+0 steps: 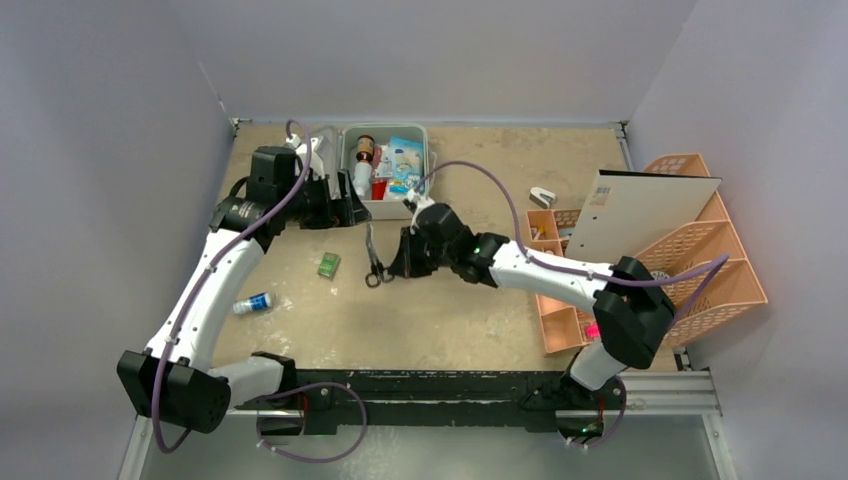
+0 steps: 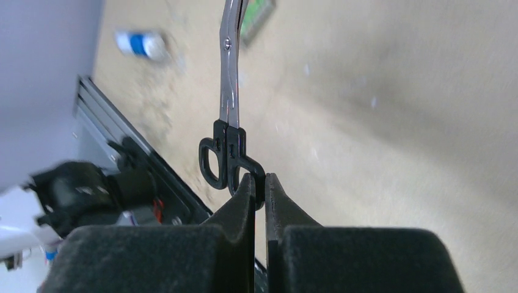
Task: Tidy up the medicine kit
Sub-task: Pick up the scissors from the center of the board, then place the scissors in the medicine box.
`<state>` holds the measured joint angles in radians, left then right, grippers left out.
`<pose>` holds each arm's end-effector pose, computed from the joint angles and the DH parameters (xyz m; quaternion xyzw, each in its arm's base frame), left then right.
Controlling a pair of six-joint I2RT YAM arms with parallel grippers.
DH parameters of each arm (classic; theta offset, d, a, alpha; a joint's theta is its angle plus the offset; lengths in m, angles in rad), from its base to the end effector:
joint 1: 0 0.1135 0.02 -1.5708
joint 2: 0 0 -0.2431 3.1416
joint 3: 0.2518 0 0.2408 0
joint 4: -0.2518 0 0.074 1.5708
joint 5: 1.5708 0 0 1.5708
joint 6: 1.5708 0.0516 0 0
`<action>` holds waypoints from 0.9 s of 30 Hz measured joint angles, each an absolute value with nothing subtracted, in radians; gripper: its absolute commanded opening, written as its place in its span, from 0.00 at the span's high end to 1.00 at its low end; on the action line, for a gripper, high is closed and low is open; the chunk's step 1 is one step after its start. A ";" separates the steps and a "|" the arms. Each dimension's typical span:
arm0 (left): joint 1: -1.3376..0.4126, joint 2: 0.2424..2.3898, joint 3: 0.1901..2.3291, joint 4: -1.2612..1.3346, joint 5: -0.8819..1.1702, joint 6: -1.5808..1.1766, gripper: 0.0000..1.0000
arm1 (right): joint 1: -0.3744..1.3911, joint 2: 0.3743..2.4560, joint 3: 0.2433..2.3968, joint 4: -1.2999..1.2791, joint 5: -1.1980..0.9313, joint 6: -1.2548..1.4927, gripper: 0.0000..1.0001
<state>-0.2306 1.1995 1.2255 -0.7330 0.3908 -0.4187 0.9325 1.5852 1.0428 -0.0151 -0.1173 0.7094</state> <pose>0.2446 -0.0776 0.3270 -0.0027 0.8946 -0.2981 0.3329 0.2099 0.2931 0.2213 -0.1254 0.8643 0.3894 0.2926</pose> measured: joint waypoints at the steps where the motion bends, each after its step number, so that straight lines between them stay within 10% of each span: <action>1: -0.231 1.192 1.218 -0.736 0.379 -0.404 0.12 | 0.914 1.591 1.090 -0.026 -0.116 0.698 1.00; 27: -0.231 1.169 1.045 -0.745 0.374 -0.295 0.00 | 0.692 2.066 1.766 -0.120 0.042 0.483 1.00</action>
